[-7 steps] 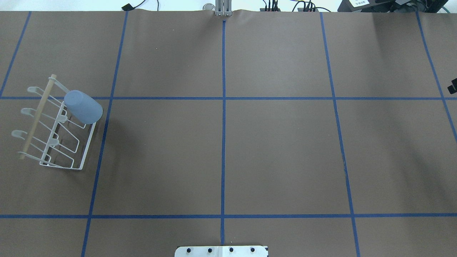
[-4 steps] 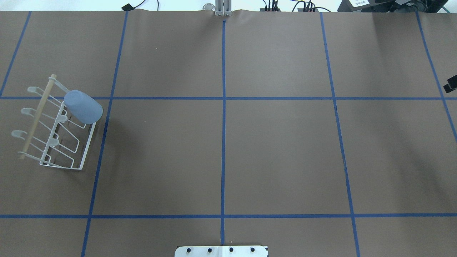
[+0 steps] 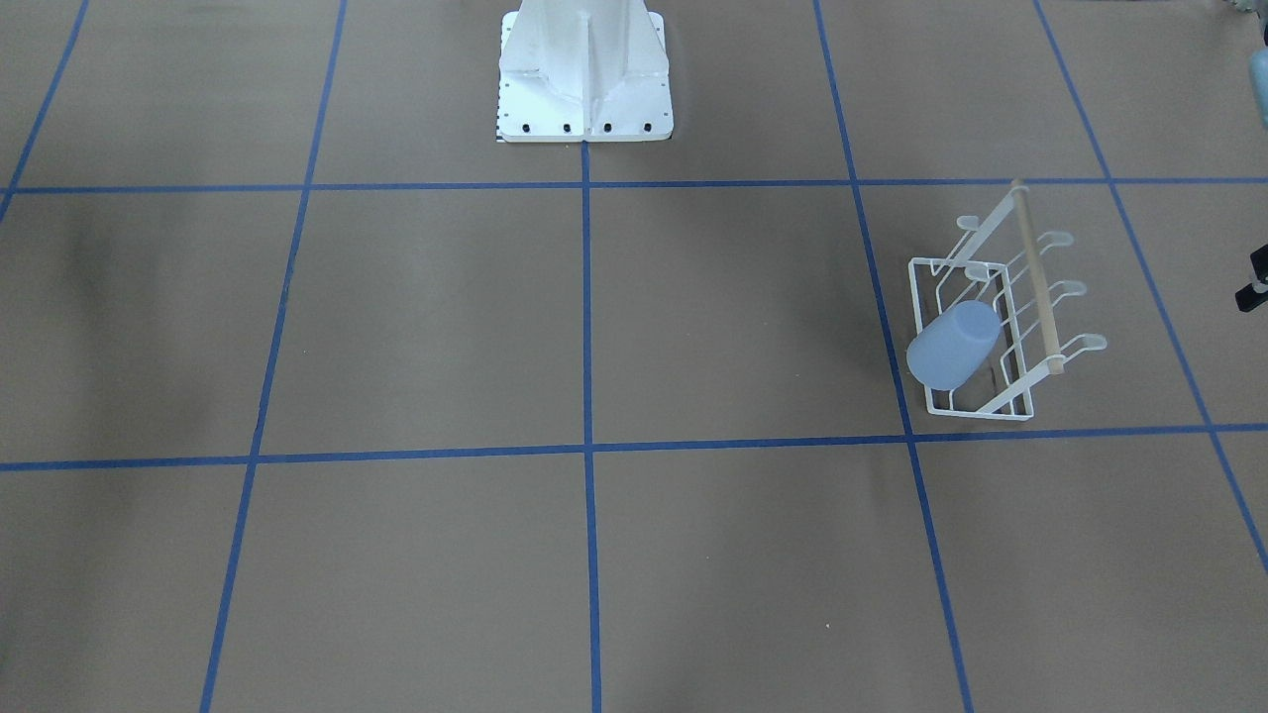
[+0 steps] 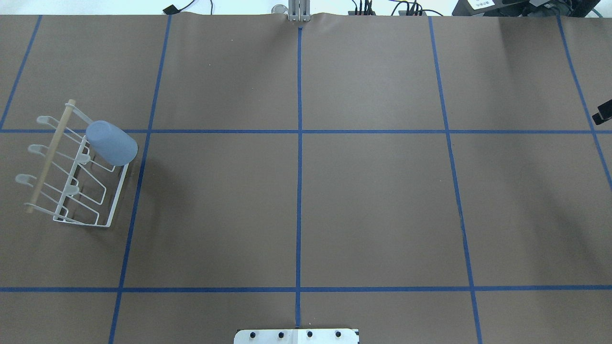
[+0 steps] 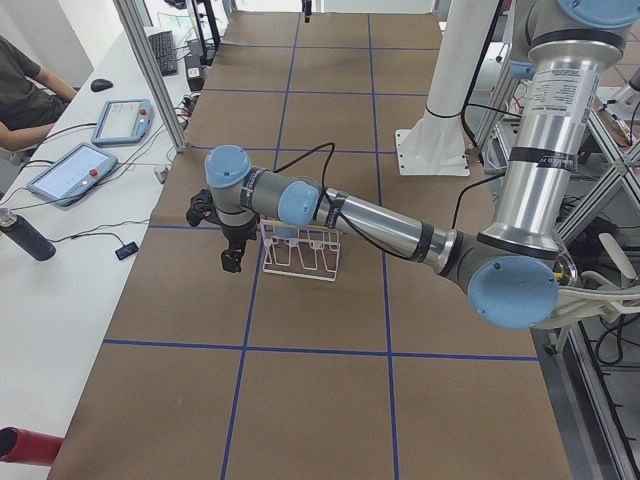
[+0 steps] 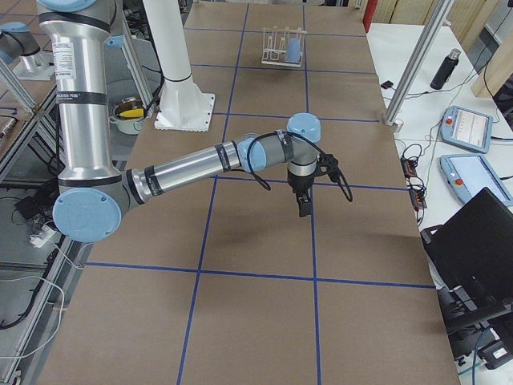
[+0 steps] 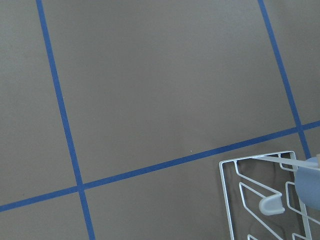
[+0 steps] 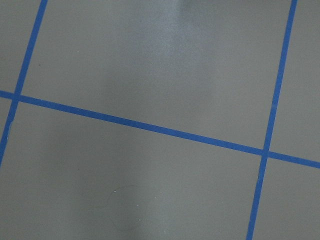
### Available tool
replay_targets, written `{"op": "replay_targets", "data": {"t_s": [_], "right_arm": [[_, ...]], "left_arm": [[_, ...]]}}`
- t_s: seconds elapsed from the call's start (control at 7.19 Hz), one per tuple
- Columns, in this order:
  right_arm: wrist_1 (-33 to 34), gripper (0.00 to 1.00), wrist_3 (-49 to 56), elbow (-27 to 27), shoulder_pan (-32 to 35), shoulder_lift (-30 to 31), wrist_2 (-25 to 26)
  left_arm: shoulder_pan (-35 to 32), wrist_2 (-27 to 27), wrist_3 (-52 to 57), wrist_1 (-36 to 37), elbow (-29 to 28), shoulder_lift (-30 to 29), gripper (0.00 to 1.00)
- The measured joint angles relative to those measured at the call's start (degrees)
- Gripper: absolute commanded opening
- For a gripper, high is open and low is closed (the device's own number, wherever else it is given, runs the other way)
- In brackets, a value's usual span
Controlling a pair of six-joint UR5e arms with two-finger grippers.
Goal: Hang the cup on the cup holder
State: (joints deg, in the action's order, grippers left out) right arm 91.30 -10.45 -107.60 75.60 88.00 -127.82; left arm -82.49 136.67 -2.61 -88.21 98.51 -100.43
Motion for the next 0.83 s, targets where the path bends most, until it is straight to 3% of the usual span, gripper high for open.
{"op": "replay_targets", "data": {"t_s": [0.83], "right_arm": [[-0.1,1.0,-0.3,-1.0,0.8,-0.1,-1.5]], "left_arm": [[0.0,0.1,-0.1,-0.2,0.4,-0.3,0.98]]}}
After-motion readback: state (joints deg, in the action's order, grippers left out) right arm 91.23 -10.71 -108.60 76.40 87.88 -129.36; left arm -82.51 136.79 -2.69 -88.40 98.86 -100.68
